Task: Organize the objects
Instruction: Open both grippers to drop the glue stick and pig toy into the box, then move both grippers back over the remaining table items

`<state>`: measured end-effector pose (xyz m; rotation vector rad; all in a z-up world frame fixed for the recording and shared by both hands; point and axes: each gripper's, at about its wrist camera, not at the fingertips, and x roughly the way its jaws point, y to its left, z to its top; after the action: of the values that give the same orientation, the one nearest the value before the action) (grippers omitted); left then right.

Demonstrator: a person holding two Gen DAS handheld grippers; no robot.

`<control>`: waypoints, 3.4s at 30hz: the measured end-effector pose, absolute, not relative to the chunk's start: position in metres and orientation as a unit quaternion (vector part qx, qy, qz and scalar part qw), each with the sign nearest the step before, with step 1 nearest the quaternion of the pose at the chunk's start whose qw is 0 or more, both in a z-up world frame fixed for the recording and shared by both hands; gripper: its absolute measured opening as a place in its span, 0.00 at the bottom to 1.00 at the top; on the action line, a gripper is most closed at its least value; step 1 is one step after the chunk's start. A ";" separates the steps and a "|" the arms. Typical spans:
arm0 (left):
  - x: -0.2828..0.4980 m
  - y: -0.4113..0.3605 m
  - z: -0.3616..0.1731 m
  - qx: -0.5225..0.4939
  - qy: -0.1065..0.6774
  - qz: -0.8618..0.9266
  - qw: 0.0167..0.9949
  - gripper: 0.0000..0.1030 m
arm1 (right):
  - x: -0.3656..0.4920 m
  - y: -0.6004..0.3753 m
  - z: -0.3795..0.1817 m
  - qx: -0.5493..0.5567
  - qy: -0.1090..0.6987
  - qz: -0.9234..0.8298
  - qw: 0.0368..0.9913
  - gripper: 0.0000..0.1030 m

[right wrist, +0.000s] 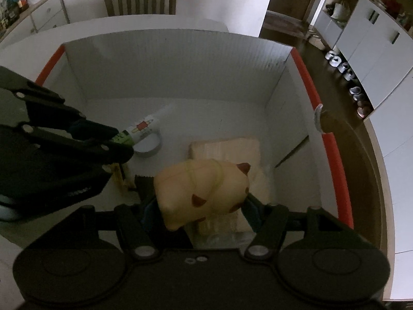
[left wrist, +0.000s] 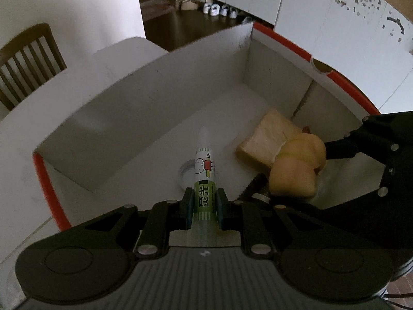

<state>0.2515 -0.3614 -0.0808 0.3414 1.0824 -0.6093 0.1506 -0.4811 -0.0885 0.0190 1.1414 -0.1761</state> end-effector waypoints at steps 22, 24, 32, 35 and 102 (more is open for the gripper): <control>0.239 -0.338 -0.079 0.137 0.523 -0.284 0.792 0.17 | 0.130 -0.485 -0.068 -0.011 0.510 -0.068 0.857 0.75; 0.235 -0.333 -0.075 0.136 0.519 -0.285 0.795 0.17 | 0.126 -0.486 -0.062 -0.008 0.504 -0.067 0.861 0.75; 0.231 -0.338 -0.057 0.123 0.496 -0.299 0.806 0.17 | 0.108 -0.488 -0.036 0.011 0.476 -0.074 0.876 0.76; 0.224 -0.335 -0.050 0.114 0.486 -0.307 0.810 0.17 | 0.101 -0.488 -0.026 0.015 0.466 -0.074 0.882 0.76; 0.110 0.026 -0.067 -0.021 0.457 -0.230 0.859 0.81 | 0.107 -0.197 -0.026 0.068 0.438 -0.048 0.895 0.84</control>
<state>0.1096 0.0265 -0.0673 -0.0433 0.9588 -0.4830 0.1072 -0.1970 -0.0262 0.1418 0.9090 -0.0990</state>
